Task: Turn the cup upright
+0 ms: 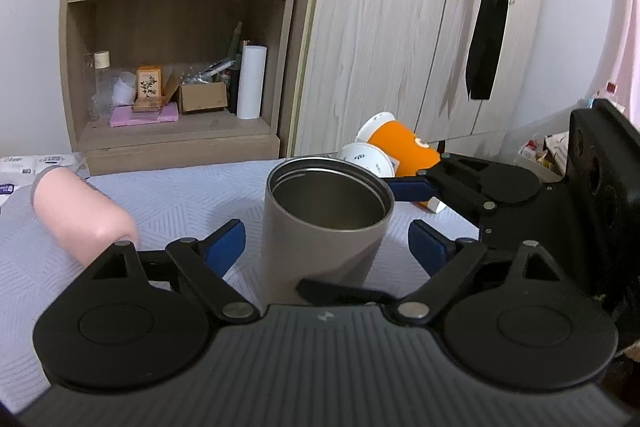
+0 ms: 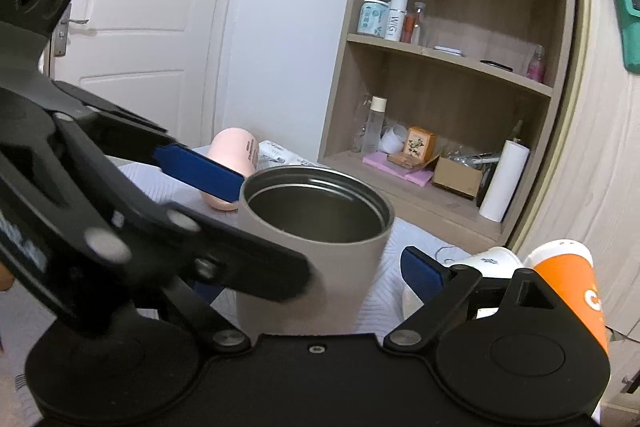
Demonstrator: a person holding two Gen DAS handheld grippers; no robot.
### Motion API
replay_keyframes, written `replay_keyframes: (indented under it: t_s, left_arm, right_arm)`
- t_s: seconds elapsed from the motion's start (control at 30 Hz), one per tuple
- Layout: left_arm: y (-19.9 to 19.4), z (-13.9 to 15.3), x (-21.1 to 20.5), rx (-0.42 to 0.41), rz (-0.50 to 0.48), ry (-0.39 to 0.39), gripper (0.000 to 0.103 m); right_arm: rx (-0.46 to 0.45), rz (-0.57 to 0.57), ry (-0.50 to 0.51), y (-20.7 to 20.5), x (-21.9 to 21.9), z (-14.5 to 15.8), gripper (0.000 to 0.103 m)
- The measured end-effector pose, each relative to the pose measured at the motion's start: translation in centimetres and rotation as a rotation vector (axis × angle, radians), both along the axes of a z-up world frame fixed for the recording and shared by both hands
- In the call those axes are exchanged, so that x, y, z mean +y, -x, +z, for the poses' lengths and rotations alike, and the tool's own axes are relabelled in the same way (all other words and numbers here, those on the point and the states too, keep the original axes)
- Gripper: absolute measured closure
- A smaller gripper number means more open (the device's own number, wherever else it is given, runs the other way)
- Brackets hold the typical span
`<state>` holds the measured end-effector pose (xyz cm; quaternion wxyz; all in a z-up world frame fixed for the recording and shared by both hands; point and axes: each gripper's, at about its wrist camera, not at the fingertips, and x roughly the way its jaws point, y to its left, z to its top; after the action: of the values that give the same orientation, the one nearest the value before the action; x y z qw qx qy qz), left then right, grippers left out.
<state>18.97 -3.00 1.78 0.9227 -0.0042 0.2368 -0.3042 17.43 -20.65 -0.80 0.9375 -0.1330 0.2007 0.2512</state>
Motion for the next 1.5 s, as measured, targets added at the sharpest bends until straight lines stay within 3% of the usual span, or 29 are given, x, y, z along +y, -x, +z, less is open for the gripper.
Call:
replay_keyframes:
  t_s: [0.3, 0.63, 0.73, 1.07, 1.5]
  left_arm:
    - [3.3, 0.9, 2.5, -0.06, 0.115, 0.029, 0.014]
    - [9.4, 2.9, 3.1, -0.17, 0.228, -0.022, 0.014]
    - [10.9, 3.7, 3.4, -0.163, 0.301, -0.028, 0.014]
    - [15.0, 5.5, 4.9, -0.187, 0.346, -0.013, 0.011]
    - [16.6, 4.0, 5.5, -0.132, 0.405, -0.037, 0.011]
  right_arm:
    - [0.025, -0.053, -0.038, 3.9, -1.3, 0.8, 0.01]
    - [-0.038, -0.089, -0.1, 9.2, -1.2, 3.3, 0.01]
    - [-0.077, -0.119, -0.084, 10.8, -1.1, 4.0, 0.01]
    - [-0.102, -0.226, -0.11, 14.6, -1.3, 5.5, 0.01]
    - [-0.025, -0.379, -0.152, 16.3, -2.0, 5.6, 0.01]
